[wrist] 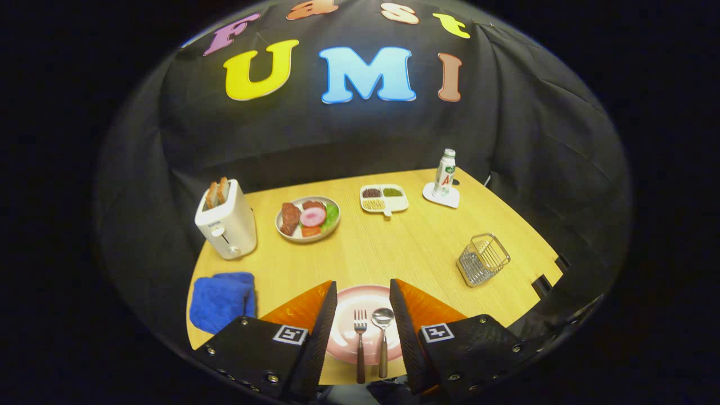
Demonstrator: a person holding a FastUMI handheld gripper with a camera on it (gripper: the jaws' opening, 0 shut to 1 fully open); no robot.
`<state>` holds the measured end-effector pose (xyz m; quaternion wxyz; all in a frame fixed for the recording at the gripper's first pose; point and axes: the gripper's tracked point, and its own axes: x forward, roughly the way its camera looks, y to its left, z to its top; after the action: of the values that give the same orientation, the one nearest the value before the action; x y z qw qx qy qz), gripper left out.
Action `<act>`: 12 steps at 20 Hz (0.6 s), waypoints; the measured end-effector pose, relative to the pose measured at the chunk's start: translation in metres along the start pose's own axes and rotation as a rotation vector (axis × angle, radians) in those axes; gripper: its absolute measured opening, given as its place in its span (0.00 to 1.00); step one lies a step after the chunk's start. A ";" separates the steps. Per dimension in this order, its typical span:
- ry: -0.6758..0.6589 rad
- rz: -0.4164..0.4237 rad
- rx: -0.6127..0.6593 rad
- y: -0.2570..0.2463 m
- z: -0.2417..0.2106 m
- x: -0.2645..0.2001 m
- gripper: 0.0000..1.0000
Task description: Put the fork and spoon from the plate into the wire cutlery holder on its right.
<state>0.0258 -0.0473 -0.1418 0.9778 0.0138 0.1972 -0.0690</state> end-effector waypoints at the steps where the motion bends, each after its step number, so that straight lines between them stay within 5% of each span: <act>1: 0.034 -0.016 -0.002 -0.004 -0.011 0.008 0.59; 12: 0.458 -0.116 -0.032 -0.025 -0.128 0.064 0.52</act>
<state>0.0317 -0.0734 -0.2844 0.9021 0.0019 0.4152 -0.1172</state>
